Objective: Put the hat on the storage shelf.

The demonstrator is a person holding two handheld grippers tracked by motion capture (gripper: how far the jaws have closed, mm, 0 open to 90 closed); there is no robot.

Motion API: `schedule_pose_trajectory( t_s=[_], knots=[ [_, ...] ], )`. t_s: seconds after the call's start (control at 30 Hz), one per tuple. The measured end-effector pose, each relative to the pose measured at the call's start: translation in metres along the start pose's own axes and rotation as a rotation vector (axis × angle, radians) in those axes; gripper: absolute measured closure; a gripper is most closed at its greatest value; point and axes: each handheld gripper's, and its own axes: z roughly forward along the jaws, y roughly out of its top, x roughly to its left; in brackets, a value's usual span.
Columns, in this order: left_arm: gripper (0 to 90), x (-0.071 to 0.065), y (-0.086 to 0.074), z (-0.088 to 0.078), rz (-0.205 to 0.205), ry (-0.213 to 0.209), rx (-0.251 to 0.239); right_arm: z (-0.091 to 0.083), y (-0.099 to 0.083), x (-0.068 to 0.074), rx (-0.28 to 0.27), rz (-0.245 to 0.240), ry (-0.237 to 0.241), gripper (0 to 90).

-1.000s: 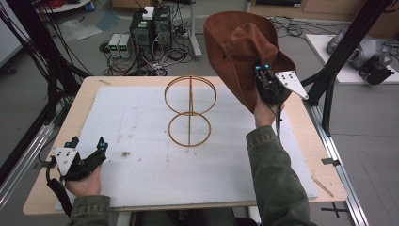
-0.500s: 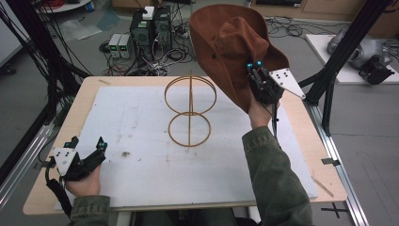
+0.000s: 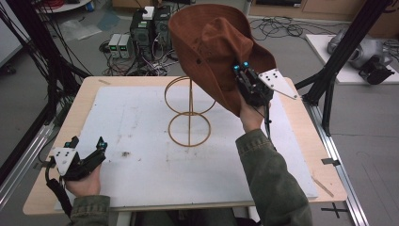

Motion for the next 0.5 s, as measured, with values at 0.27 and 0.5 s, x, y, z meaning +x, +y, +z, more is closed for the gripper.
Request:
schedule_pose_trajectory(
  t_s=[0.27,0.5],
  knots=[
    [17.8,0.001,0.000,0.000,-0.003,0.001,0.001,0.002,-0.003,0.022,0.004,0.003,0.077,87.4],
    [17.8,0.001,0.000,0.000,-0.003,0.001,0.000,0.002,-0.004,0.037,0.014,-0.001,0.139,87.4]
  ],
)
